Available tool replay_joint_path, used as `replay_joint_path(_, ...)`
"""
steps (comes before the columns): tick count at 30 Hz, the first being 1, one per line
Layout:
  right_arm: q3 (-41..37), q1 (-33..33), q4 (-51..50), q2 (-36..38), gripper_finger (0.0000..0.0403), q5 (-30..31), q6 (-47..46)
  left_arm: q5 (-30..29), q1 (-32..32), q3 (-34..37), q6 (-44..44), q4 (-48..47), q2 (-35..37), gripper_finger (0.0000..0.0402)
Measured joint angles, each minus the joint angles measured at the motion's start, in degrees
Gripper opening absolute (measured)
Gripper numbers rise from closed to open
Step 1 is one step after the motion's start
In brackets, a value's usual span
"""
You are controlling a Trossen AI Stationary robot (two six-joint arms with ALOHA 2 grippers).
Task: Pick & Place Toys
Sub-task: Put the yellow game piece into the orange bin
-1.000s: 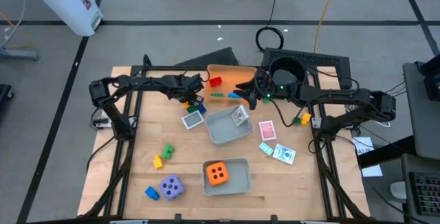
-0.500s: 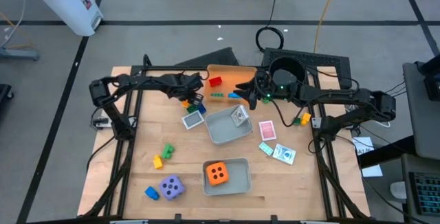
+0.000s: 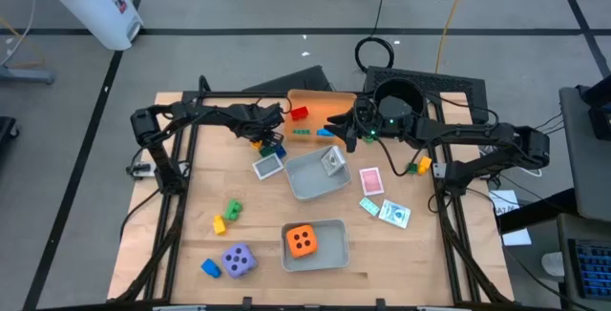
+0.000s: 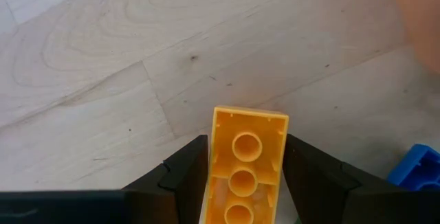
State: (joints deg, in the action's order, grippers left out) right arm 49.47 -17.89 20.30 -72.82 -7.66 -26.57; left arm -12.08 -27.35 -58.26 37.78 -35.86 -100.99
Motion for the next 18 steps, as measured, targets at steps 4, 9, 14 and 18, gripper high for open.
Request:
replay_joint_path(4,0.0,0.0,0.0,0.0,0.0171,0.0,0.0,0.1,0.0,0.0,0.0,0.0,0.0,0.0186)
replay_joint_path(9,0.0,0.0,0.0,0.0,0.0171,0.0,0.1,0.2,0.0,0.0,0.0,-0.1,0.0,0.0186)
replay_joint_path(14,0.0,0.0,0.0,0.0,0.0171,0.1,0.2,1.1,-0.3,0.0,0.0,-0.1,0.0,0.0176)
replay_joint_path(18,0.0,0.0,0.0,0.0,0.0171,0.1,0.2,1.8,-1.0,0.0,0.0,-0.1,0.1,0.0141)
